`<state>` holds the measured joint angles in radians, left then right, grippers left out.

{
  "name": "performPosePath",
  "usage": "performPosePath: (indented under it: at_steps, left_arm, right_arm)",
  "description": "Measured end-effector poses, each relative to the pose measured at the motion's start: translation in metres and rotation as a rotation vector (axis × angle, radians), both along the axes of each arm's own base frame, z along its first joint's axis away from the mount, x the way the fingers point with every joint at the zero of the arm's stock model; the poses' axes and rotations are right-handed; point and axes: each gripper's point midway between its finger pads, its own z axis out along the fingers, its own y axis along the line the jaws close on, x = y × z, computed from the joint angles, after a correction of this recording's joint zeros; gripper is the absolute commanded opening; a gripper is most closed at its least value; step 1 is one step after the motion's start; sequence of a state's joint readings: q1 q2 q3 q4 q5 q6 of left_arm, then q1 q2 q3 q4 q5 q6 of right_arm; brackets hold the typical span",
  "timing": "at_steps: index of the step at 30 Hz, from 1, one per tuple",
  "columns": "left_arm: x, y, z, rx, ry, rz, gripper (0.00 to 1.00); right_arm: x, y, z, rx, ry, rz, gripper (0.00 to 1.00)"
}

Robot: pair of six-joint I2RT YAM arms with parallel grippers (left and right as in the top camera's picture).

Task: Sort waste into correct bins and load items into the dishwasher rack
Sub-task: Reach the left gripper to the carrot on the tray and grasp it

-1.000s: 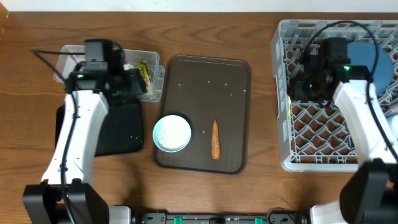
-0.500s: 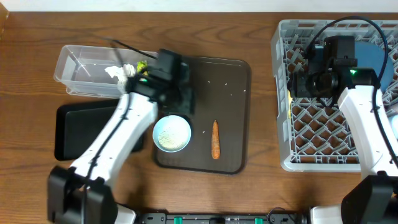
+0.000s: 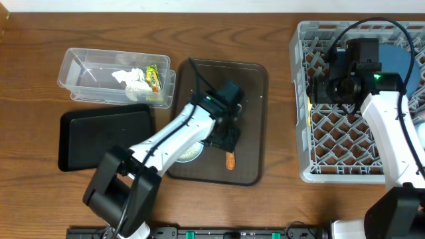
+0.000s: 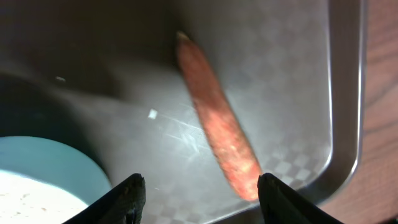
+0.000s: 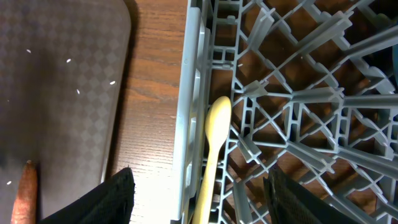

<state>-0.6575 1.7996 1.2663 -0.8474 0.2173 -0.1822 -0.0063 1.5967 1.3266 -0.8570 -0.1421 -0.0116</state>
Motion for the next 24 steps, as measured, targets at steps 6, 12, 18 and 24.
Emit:
performPosePath:
  at_steps: [6,12,18,24]
  left_arm:
    - [-0.013,-0.013,-0.007,0.006,0.013,-0.073,0.61]
    - [-0.016,-0.020,-0.024,0.019,0.039,-0.086,0.61]
    - [-0.020,-0.016,-0.044,0.059,0.090,-0.063,0.61]
    - [-0.018,-0.018,-0.044,0.053,0.084,-0.053,0.61]
  right_arm:
    - [0.000,0.000,0.000,0.000,0.000,0.000,0.66]
    - [0.000,0.000,0.000,0.000,0.001,0.000,0.66]
    - [0.000,0.000,0.000,0.000,0.002,0.000,0.66]
    - [-0.001,0.001,0.000,0.008,0.003,0.004,0.66]
